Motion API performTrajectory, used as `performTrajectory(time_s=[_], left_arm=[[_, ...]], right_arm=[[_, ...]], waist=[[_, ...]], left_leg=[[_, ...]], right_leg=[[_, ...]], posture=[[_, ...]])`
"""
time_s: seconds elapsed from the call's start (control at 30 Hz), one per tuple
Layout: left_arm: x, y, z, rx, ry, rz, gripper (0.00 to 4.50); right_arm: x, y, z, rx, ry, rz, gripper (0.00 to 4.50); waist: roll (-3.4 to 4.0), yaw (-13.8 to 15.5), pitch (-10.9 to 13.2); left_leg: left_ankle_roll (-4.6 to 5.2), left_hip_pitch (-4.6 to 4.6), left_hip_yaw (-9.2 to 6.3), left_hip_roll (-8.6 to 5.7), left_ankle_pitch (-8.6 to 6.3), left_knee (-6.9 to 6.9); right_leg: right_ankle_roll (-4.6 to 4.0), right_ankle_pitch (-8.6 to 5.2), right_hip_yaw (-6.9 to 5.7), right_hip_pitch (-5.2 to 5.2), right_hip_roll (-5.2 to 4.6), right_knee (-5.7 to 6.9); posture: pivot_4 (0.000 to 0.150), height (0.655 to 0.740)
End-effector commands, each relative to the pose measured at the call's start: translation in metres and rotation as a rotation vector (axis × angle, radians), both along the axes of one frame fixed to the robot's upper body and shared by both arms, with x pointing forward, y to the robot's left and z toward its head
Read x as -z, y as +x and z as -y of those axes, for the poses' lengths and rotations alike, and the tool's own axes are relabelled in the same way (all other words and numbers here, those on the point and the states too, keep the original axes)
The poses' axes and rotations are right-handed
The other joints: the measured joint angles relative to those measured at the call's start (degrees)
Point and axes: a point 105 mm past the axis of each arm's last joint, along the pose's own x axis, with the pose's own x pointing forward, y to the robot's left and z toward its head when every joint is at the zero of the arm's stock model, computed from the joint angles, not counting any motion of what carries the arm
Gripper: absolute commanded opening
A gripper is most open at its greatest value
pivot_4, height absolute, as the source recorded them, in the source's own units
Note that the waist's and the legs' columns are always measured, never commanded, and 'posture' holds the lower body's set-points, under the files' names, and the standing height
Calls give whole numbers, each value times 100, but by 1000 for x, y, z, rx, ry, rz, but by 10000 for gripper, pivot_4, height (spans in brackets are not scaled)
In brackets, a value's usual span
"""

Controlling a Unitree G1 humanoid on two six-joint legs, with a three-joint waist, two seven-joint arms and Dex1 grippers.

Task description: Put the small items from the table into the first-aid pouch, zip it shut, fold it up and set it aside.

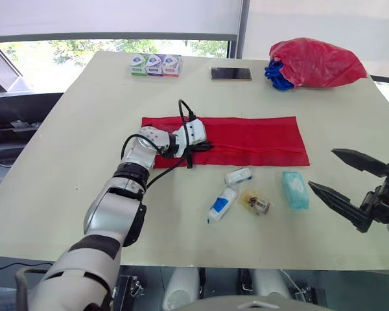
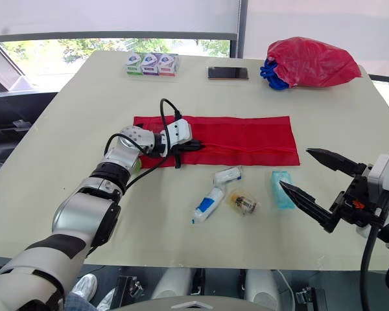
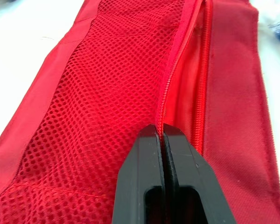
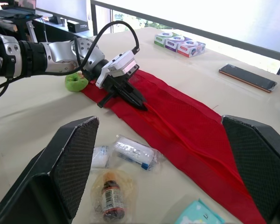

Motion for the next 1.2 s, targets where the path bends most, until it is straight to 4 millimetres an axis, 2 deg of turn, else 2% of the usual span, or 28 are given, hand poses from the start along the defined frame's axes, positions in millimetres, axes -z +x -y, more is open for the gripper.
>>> performTrajectory(time_s=[0.03, 0.47, 0.6, 0.83, 0.9, 1.03, 1.2], left_arm=[[-11, -1, 3, 25, -41, 25, 817], [-7, -4, 0, 32, -35, 5, 817], [-6, -5, 3, 47, -34, -1, 817], [-7, -5, 5, 51, -32, -2, 817], [-7, -5, 6, 51, -33, 1, 817], [-7, -5, 7, 51, -37, 3, 817], [-6, -7, 8, 57, -44, -1, 817]], right_arm=[[0, -4, -9, -37, -3, 4, 45000], [21, 5, -36, -174, -88, -69, 45000], [36, 30, -36, -175, -190, -83, 45000], [51, 71, -42, -246, -303, -111, 45000], [53, 86, -49, -285, -328, -109, 45000], [60, 102, -61, -341, -375, -122, 45000], [78, 126, -78, -399, -471, -159, 45000]], waist=[[-1, -1, 0], [-2, -9, -1], [-9, -16, -4], [-9, -15, -4], [-9, -18, -4], [-9, -11, -4], [-8, -21, -4]], left_leg=[[0, 0, 0, 0, 0, 0], [0, 1, 0, 0, 0, 4], [1, 1, 2, -1, 0, 8], [0, -2, 0, -1, 1, 10], [0, -2, 3, -3, 1, 11], [0, -5, -1, -3, 2, 12], [-2, -5, 3, -5, 3, 14]], right_leg=[[0, 0, 0, 0, 0, 0], [0, 0, 0, 0, 1, 3], [0, 0, 1, 0, 0, 2], [-1, 1, -2, -1, 2, 6], [-1, 1, -1, -1, 1, 4], [-1, 1, -5, -2, 1, 4], [-1, 1, -5, -2, -1, 3]], posture=[[1500, 7400], [1500, 7400], [1500, 7400], [1500, 7400], [1500, 7400], [1500, 7400], [1500, 7400]])
